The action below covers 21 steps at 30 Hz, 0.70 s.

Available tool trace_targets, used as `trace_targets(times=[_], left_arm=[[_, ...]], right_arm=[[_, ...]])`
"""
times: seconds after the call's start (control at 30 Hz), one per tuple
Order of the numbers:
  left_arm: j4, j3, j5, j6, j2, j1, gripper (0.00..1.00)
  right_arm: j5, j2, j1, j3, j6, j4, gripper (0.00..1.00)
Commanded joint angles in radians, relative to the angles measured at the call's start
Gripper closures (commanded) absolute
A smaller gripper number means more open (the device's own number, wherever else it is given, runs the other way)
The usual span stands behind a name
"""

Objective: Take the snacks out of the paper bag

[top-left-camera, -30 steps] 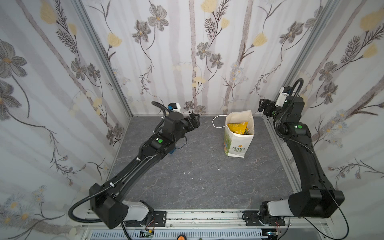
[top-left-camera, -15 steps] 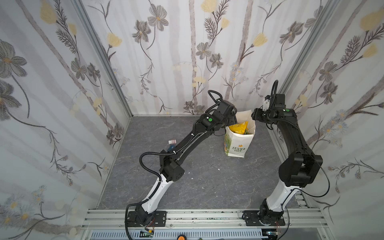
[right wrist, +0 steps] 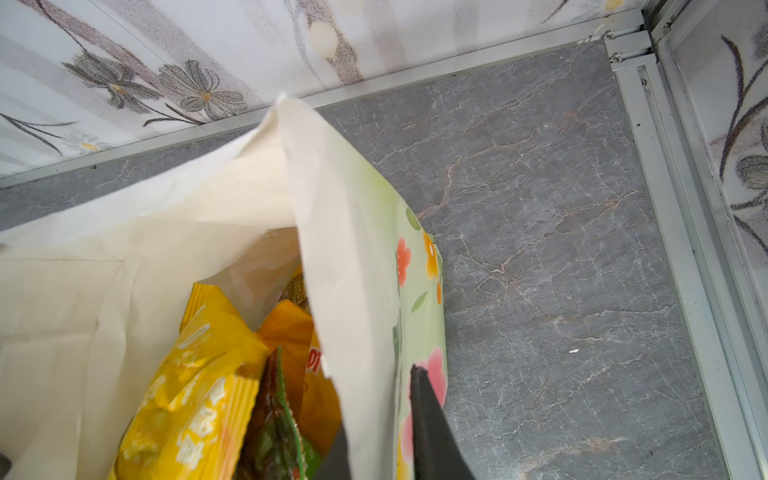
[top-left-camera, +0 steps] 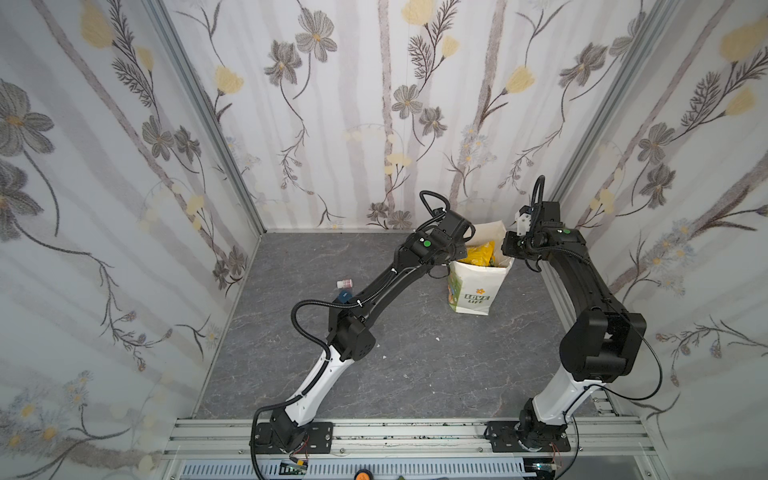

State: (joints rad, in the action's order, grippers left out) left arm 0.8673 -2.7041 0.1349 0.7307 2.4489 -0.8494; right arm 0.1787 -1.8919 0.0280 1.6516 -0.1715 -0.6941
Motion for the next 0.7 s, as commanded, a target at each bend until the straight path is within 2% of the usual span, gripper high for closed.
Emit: trace_targets(times=[0.0,0.13,0.27,0.33,0.47,0.67], left_arm=[[-0.008,0.001,0.027,-0.043,-0.013,0.001,1.0],[-0.006,0.046,0.032,-0.059,-0.06,0.002,1.0],[-0.017,0.181,0.038,-0.088,-0.171,0.001,1.0],[-0.029,0.288,0.053,-0.1,-0.246,0.002,1.0],[-0.113,0.608,0.083,-0.109,-0.463,0.002,1.0],[-0.182,1.022,0.135,-0.088,-0.797,0.025,1.0]], right_arm=[[0.044,0.027,-0.01,-0.018,-0.007,0.059,0.89],[0.124,0.078,-0.018,-0.076,-0.045,0.109,0.98],[0.166,0.146,-0.053,-0.163,-0.101,0.172,0.99],[0.176,0.186,-0.076,-0.213,-0.141,0.205,1.0],[0.202,0.286,-0.163,-0.329,-0.244,0.309,1.0],[0.146,0.409,-0.38,-0.449,-0.419,0.453,1.0]])
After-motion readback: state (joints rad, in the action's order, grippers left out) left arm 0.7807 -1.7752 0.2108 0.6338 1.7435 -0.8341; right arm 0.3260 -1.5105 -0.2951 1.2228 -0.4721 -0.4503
